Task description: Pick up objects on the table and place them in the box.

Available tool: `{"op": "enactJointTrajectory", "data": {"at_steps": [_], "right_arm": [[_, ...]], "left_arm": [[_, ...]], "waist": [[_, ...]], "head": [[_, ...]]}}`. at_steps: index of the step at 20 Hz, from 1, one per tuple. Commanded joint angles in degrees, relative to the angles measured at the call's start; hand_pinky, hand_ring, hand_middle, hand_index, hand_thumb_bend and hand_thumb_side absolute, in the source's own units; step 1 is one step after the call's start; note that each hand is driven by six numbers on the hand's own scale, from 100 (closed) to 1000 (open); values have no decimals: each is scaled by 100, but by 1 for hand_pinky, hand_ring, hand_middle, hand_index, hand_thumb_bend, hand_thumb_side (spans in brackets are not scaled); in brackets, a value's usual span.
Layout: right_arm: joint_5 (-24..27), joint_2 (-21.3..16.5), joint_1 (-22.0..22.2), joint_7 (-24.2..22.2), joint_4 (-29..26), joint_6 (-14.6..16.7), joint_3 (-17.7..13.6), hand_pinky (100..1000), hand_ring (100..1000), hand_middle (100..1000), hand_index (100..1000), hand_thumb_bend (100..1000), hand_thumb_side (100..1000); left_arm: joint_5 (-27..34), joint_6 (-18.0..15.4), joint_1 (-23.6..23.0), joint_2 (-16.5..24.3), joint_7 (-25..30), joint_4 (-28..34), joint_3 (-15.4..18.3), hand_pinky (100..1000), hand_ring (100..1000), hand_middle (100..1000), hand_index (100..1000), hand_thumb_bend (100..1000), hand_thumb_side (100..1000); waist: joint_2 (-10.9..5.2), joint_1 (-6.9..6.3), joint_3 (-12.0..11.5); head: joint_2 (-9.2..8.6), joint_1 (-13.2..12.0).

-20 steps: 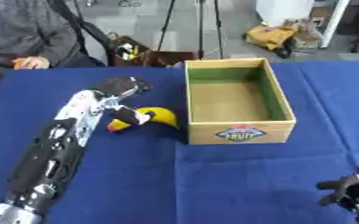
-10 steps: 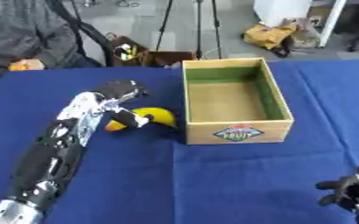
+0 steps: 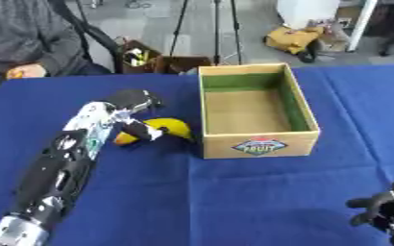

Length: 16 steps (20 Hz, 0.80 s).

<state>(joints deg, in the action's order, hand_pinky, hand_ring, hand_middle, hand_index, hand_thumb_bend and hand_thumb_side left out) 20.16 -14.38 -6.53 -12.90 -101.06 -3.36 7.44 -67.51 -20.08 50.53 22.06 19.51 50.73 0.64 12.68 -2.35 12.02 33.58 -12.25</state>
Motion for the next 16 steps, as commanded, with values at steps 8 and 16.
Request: {"op": "enactJointTrajectory", "data": {"at_steps": [8,16], "right_arm": [[-12,-66,-44,-24,-50,-1,-1,534,682,397,535,100,802],[-11,-70,-46,-26,-46,-3,-2,534,682,398,535,100,801]], "left_arm": [[-104,-112,198,105,123,-49,42,793,678,679,849,319,501],[-167,-99,180,113,158,-61,40,751,607,606,823,276,365]], "waist": [[-117,4,26],[-122,3,16]], "head": [[-62,-1],[-60,0]]}}
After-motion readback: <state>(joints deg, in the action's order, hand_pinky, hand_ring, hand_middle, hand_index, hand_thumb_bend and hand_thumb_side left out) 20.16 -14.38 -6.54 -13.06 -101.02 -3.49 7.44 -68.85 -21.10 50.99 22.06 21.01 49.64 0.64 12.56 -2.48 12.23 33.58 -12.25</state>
